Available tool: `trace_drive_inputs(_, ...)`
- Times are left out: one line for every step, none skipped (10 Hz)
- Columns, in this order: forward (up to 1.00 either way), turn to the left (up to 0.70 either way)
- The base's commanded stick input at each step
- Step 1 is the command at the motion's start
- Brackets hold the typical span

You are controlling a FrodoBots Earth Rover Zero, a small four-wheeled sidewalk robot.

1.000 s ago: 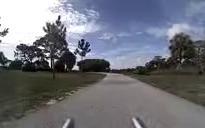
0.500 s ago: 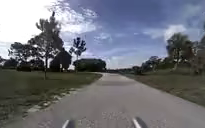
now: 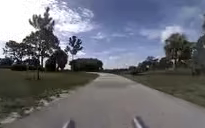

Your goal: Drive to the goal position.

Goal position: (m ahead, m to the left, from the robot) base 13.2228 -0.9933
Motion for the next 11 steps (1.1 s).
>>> trace_drive_inputs(0.69, 0.03)
trace_drive_inputs(0.69, 0.03)
trace_drive_inputs(0.69, 0.03)
trace_drive_inputs(0.69, 0.03)
trace_drive_inputs(0.69, 0.03)
trace_drive_inputs(0.69, 0.03)
trace_drive_inputs(0.69, 0.03)
trace_drive_inputs(0.69, 0.03)
trace_drive_inputs(0.69, 0.03)
trace_drive_inputs(0.69, 0.03)
trace_drive_inputs(0.69, 0.03)
